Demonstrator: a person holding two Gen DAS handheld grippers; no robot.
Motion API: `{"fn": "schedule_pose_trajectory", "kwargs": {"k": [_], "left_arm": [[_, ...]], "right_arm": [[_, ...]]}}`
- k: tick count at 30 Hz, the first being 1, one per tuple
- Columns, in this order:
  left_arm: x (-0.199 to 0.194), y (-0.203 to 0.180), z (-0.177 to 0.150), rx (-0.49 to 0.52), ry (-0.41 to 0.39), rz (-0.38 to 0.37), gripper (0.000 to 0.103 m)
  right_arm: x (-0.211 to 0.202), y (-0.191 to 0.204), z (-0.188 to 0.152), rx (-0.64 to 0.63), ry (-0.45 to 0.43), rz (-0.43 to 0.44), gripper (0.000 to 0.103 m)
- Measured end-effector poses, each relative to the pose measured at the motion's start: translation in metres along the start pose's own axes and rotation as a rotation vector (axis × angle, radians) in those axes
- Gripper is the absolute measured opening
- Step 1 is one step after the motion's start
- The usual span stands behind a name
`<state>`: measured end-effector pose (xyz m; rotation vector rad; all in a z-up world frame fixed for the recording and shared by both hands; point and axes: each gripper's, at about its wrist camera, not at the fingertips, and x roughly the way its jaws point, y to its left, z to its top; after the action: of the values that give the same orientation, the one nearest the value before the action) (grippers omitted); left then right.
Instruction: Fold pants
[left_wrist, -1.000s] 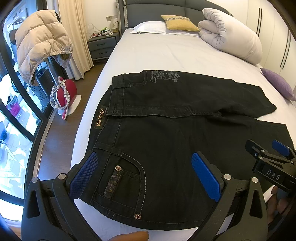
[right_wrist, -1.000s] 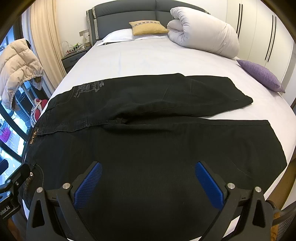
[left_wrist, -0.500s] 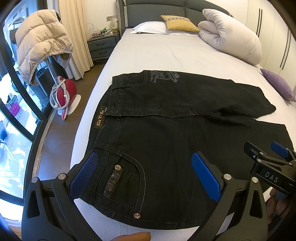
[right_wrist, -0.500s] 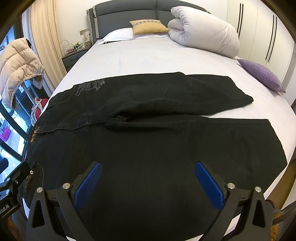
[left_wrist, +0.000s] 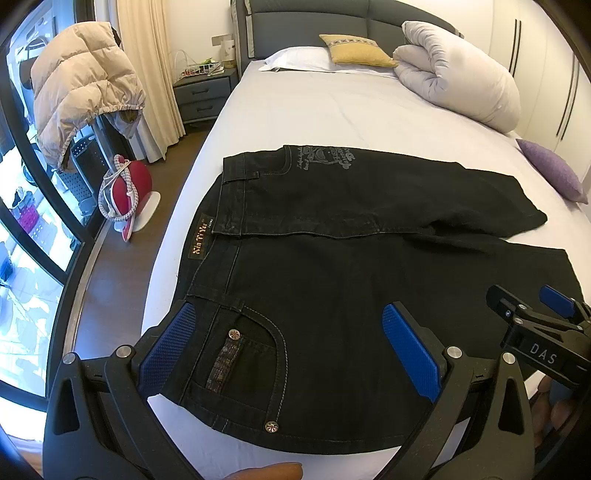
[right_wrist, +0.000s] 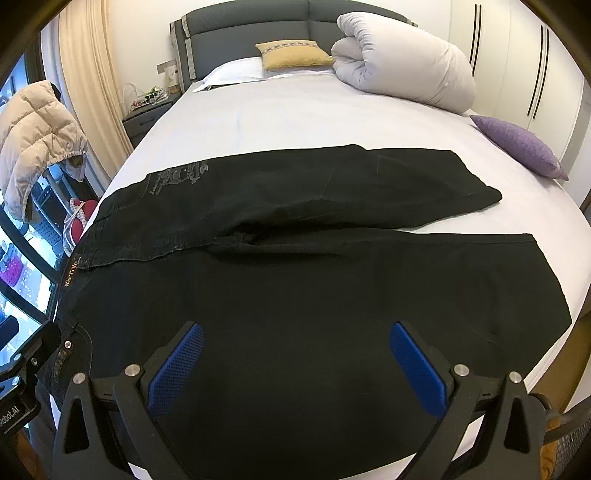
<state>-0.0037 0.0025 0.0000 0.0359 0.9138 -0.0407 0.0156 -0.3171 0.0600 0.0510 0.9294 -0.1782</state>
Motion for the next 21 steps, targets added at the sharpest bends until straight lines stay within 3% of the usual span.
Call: {"fn": "schedule_pose_trajectory", "kwargs": {"k": [21], "left_arm": [[-0.0071,-0.0048,0.0021,0.011,-0.012,-0.003,0.103]], "right_arm": [[0.0002,-0.0009,-0.0001,0.000,-0.001,0.000,0.103]]}}
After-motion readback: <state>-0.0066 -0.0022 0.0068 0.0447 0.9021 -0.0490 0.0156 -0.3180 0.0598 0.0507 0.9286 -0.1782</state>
